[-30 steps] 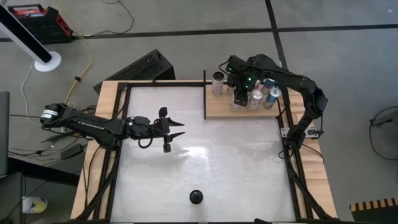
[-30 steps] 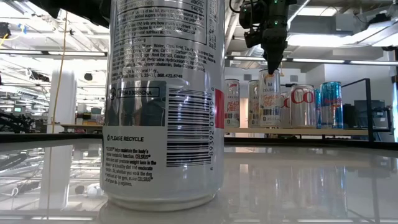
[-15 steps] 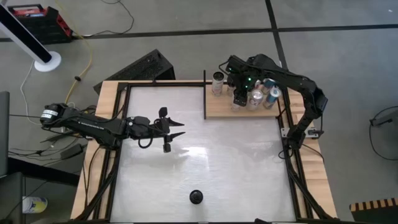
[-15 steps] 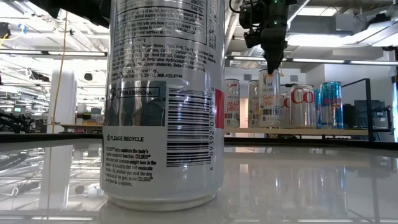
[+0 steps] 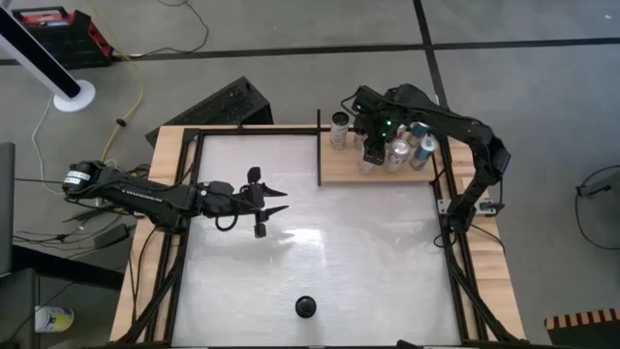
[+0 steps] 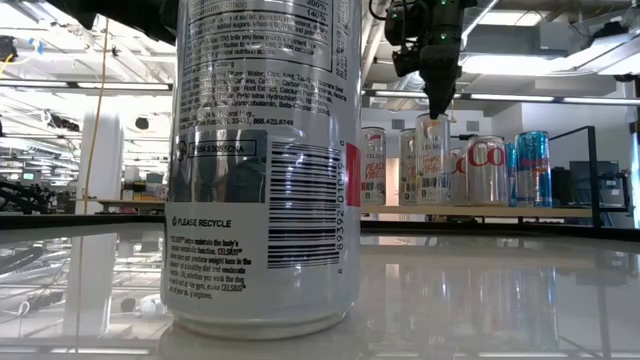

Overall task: Place canned beverage on shelf
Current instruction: Put the white and yellow soda can on the shelf aligned with the other white and yellow soda can, then put the white and pink soda can on the shelf aligned with the other white and pink soda can

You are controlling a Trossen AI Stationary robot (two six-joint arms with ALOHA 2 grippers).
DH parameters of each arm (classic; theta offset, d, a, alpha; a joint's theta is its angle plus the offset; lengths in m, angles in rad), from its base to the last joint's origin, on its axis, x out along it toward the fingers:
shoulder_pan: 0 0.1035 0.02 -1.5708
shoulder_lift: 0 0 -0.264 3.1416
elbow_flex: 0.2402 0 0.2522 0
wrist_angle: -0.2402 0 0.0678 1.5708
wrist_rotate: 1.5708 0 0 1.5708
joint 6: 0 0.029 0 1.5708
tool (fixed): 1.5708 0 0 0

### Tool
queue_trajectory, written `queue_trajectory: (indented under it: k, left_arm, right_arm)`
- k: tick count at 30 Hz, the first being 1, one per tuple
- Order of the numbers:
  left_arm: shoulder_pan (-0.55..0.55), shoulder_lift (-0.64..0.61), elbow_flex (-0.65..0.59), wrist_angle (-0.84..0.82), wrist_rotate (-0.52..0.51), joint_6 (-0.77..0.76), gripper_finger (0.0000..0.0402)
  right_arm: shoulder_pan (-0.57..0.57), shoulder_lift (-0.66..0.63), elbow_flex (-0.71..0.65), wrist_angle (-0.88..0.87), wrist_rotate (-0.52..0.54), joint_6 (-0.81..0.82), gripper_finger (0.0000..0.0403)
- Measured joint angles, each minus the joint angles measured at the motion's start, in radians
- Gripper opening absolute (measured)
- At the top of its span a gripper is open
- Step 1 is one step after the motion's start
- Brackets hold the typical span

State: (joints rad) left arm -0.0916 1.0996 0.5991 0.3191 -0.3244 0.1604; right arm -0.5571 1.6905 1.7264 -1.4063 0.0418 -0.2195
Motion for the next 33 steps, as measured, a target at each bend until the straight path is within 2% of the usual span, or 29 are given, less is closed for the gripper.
queue_trajectory:
  k: [21,28,33]
  left_arm:
    - [0.0,0.0,0.0,-0.014,0.0,-0.007,0.0139]
    - [0.0,0.0,0.0,-0.014,0.0,-0.027,0.0139]
    - [0.0,0.0,0.0,-0.008,0.005,-0.055,0.0139]
  right_arm:
    - [-0.004,-0.003,0.0,-0.059,0.014,0.009,0.0322]
    - [-0.009,-0.055,0.0,-0.07,0.018,0.02,0.0322]
    - [-0.001,-0.13,0.0,-0.104,0.038,0.093,0.0322]
